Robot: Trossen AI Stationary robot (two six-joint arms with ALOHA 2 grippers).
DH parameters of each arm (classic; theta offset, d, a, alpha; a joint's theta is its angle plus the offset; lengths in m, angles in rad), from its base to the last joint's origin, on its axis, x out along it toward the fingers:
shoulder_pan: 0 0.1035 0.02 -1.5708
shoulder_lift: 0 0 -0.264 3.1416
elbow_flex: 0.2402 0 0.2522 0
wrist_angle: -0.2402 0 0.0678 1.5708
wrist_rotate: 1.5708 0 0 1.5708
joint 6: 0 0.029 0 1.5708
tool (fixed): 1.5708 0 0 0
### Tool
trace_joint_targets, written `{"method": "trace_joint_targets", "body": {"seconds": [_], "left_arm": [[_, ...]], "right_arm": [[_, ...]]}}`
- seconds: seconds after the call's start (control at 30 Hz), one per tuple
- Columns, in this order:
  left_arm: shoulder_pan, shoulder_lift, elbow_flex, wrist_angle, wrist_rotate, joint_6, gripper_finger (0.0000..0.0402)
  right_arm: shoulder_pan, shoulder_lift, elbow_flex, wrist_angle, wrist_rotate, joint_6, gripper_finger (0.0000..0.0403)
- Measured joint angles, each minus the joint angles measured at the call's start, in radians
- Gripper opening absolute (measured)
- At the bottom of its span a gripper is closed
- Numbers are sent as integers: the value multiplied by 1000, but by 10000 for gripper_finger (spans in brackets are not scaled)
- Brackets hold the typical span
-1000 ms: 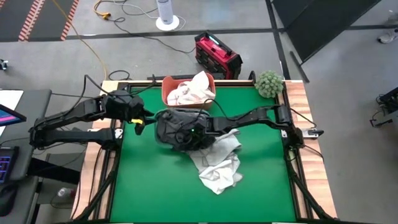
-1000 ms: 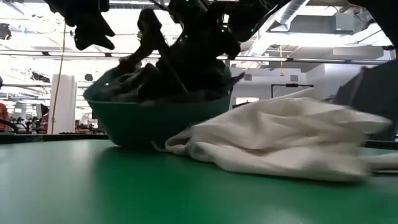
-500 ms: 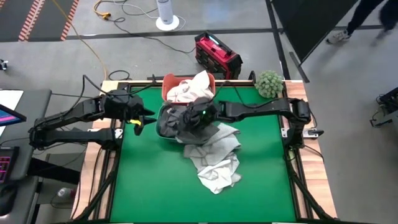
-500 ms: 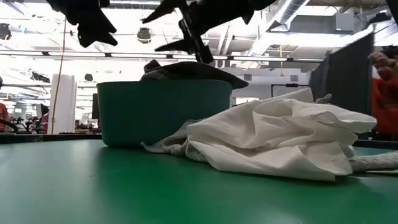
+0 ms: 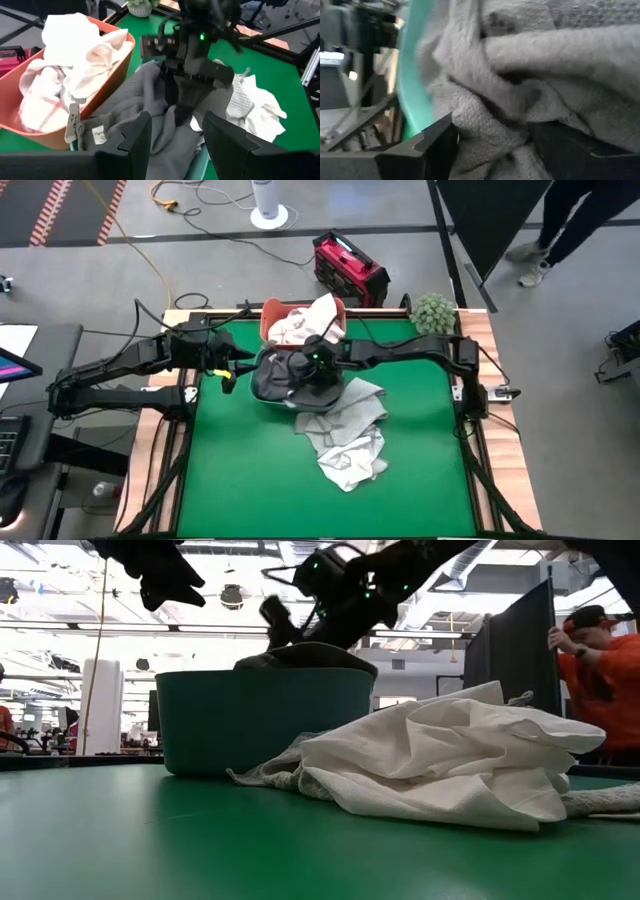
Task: Sort towels by color in basket
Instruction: Put the gray towel into the green bin
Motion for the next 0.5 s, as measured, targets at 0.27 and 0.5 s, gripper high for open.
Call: {"method": "trace_joint_targets", "body": {"seconds": [0.27,0.5], "left_arm": [[0,3,0,3,-7,0,167],[0,2,0,3,-12,-9,167]], "right_arm": [[5,-12,-2,-22,-56,17,286],[8,-183,-2,-75,-26,32,286]]}}
